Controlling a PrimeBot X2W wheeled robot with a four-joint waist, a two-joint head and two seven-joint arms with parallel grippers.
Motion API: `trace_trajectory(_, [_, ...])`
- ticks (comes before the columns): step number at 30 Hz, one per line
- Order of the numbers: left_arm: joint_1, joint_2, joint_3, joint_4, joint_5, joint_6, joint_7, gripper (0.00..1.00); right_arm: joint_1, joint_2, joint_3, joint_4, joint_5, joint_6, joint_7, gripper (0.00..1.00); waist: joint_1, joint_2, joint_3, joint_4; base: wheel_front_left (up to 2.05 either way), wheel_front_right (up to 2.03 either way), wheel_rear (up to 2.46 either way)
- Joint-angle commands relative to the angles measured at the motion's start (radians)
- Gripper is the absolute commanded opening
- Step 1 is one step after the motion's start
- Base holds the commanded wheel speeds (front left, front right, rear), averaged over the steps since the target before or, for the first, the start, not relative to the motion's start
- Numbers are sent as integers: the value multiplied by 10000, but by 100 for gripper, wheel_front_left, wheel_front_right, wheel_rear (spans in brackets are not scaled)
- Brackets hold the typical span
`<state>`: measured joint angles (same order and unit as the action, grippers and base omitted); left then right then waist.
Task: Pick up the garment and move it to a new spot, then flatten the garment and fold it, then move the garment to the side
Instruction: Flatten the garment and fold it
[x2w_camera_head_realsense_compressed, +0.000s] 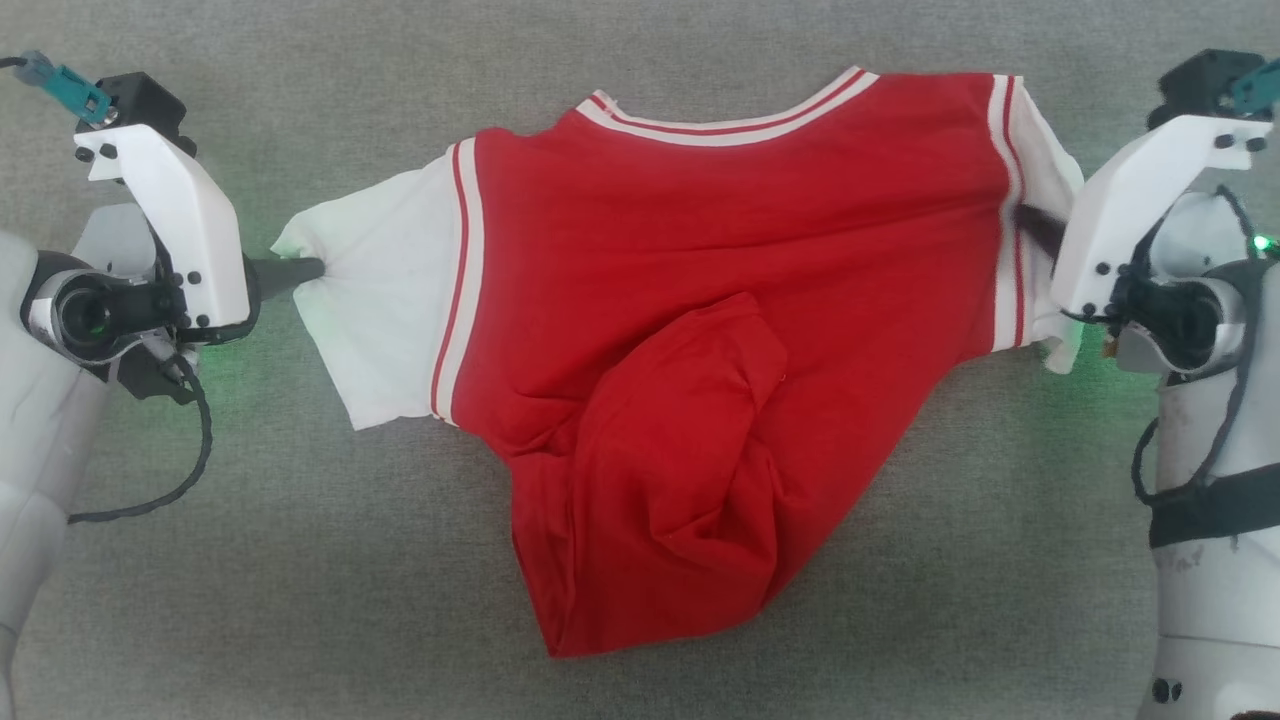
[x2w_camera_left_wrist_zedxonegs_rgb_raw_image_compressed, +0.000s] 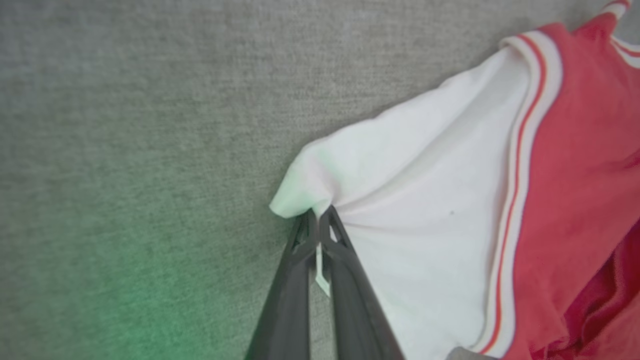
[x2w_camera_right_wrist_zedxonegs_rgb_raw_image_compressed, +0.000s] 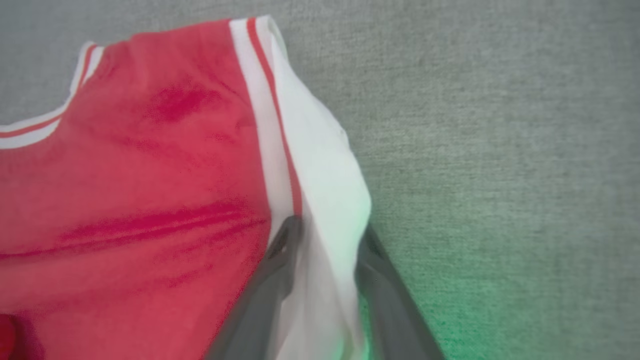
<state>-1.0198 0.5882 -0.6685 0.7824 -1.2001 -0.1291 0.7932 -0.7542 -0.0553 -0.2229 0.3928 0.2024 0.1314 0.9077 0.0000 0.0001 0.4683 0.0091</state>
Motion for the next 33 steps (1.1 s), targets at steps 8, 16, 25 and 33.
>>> trace_trajectory(8, [16,28,-136,493,-108,39,-403,0,-248,82,-159,630,9,-21,103,0,0,-1,-257,57,0,0,0])
trace_trajectory(16, [-463,91,-117,297,-41,14,-653,0,-591,48,283,133,574,-15,163,0,0,-1,-1336,20,0,0,0])
trace_trajectory(25, [-999,124,-115,-31,83,311,-594,0,-926,45,572,-358,1107,-15,279,0,0,-1,-2632,23,0,0,0])
trace_trajectory(33, [-1539,250,-49,-715,307,925,-534,0,-1527,47,896,-450,1452,-12,305,0,0,-1,-3694,30,0,0,0])
